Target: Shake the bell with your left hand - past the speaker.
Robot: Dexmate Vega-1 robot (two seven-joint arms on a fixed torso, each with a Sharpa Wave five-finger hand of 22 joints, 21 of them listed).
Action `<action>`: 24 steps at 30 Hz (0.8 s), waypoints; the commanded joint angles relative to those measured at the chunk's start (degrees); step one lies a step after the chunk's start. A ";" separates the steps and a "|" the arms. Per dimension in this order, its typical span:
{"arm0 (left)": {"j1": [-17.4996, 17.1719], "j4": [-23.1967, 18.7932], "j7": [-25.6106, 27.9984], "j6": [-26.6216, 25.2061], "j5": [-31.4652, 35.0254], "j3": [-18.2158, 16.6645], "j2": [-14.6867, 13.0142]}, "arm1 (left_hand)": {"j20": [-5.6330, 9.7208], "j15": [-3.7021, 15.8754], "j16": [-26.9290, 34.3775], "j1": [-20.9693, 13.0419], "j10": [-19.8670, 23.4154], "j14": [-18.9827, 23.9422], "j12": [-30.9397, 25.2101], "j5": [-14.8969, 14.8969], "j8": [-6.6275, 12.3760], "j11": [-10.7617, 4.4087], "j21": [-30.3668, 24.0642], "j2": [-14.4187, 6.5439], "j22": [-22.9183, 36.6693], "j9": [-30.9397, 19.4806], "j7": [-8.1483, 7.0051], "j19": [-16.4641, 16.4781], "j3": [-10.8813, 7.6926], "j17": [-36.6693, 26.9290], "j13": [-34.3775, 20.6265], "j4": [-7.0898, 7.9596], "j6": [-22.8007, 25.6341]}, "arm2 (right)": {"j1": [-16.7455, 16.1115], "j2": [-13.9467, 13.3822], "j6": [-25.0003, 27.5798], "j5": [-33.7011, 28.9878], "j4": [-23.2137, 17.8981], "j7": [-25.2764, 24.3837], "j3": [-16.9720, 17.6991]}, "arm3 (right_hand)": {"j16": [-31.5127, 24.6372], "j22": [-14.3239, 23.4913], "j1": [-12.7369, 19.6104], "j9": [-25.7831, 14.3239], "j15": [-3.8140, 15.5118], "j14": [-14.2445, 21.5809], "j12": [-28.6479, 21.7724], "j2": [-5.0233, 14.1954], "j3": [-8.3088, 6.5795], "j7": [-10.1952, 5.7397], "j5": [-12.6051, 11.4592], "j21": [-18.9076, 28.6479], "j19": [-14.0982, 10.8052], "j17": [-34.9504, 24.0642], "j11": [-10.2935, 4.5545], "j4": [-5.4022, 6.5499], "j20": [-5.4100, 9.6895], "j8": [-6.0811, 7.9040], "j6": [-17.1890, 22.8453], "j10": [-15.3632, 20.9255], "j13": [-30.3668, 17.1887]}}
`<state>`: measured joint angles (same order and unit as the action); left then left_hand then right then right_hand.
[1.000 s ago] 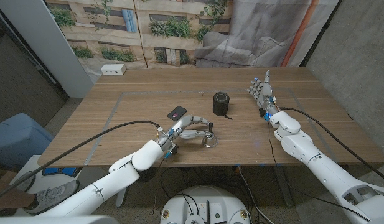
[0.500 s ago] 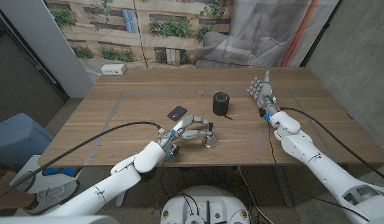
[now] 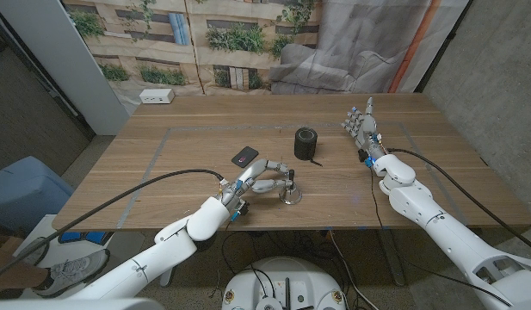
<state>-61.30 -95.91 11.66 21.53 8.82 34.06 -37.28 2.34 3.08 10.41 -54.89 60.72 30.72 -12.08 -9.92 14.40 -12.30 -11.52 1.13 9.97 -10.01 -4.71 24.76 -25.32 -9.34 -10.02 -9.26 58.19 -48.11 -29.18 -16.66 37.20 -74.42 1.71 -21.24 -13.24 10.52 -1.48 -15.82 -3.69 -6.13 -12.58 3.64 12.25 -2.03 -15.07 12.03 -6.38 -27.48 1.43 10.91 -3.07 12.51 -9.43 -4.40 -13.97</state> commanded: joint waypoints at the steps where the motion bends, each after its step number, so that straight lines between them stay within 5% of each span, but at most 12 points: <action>1: -0.10 0.22 1.48 -0.47 1.10 0.10 0.37 | -0.21 8.13 0.20 -0.66 1.92 0.51 -0.07 -0.01 -0.23 0.10 0.10 -1.24 0.12 -0.29 0.16 -0.05 -0.13 -0.08 -0.22 -0.12 1.46 | 0.01 0.01 0.02 0.00 -0.02 0.00 0.01 | -0.19 0.17 0.17 -0.18 -0.01 -0.28 -0.24 5.56 0.34 0.07 -0.19 0.29 -0.32 -0.22 -0.15 -0.07 -0.01 0.33 -0.48 -0.59 -0.32; 24: 0.26 0.97 3.74 0.00 2.45 0.21 1.10 | -0.15 8.19 0.16 -2.58 8.85 1.40 -0.61 0.10 -0.03 0.03 -0.27 -4.05 0.15 -0.78 0.47 1.04 0.35 -0.13 -0.45 -0.50 6.64 | 0.03 0.04 -0.04 -0.02 0.05 0.02 -0.01 | -0.18 0.18 0.17 -0.17 -0.14 -0.31 -0.28 5.56 0.34 0.04 -0.20 0.30 -0.33 -0.22 -0.11 -0.07 -0.04 0.33 -0.47 -0.50 -0.32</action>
<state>-61.34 -95.54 14.55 20.99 10.73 34.15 -36.56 2.14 2.86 10.41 -57.07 68.21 31.55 -12.25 -9.68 14.07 -11.97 -11.52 -2.24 10.01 -10.64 -5.44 25.38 -24.98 -9.35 -10.24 -9.57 62.39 -48.09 -29.16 -16.66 37.20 -74.44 1.71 -21.24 -13.24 10.52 -1.48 -15.81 -3.68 -6.13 -12.58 3.64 12.25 -2.03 -15.07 12.03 -6.38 -27.48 1.43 10.91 -3.07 12.51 -9.43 -4.40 -13.97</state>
